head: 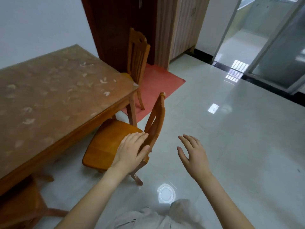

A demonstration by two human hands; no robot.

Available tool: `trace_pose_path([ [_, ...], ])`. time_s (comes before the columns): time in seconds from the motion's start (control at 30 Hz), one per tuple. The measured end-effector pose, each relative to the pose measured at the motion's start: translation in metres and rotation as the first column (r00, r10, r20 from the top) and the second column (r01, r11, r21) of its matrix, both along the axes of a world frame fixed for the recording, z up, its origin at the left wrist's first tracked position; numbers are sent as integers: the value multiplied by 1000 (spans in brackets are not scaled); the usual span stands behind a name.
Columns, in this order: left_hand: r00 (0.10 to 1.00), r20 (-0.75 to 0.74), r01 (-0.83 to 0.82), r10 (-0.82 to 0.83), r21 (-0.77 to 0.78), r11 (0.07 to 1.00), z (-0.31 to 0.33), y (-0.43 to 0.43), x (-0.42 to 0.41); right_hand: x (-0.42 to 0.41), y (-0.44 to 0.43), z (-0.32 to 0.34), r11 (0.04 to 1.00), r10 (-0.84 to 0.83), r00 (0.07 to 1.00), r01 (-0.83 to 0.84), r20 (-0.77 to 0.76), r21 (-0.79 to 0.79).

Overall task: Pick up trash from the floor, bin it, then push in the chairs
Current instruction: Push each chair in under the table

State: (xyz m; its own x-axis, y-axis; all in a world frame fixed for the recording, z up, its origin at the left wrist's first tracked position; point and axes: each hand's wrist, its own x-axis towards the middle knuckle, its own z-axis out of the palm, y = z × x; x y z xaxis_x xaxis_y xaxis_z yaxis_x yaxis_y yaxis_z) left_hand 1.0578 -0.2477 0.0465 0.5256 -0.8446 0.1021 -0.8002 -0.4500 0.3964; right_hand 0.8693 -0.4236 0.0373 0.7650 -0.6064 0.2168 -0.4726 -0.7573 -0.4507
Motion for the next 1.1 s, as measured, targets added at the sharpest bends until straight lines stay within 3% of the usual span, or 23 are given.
trace_pose_path([
  [0.17,980,-51,-189,193,78,979,-21,-32,0,44,-71,-16,982,185,982,-184,-28,29],
  [0.3,919,-76,-381,387,79,921,-31,-66,-5,86,-129,-19,902,432,901,-432,-49,6],
  [0.43,796,-156,-580,584,78,811,-29,-103,-22,127,-178,-15,696,717,696,-718,-42,-12],
  [0.57,707,-159,-683,689,101,724,-28,-130,-38,172,-205,-13,461,880,461,-887,-115,-28],
  [0.7,608,-149,-770,780,131,625,-29,-144,-51,213,-213,-21,249,938,246,-968,-244,-20],
  [0.8,521,-187,-821,833,156,549,-31,-155,-60,236,-220,-31,163,925,141,-986,-352,34],
  [0.97,385,-302,-884,872,151,443,-43,-177,-62,262,-237,-45,126,933,79,-986,-351,113],
  [1.1,286,-300,-941,910,89,325,-57,-190,-53,277,-242,-53,90,943,36,-985,-332,149],
])
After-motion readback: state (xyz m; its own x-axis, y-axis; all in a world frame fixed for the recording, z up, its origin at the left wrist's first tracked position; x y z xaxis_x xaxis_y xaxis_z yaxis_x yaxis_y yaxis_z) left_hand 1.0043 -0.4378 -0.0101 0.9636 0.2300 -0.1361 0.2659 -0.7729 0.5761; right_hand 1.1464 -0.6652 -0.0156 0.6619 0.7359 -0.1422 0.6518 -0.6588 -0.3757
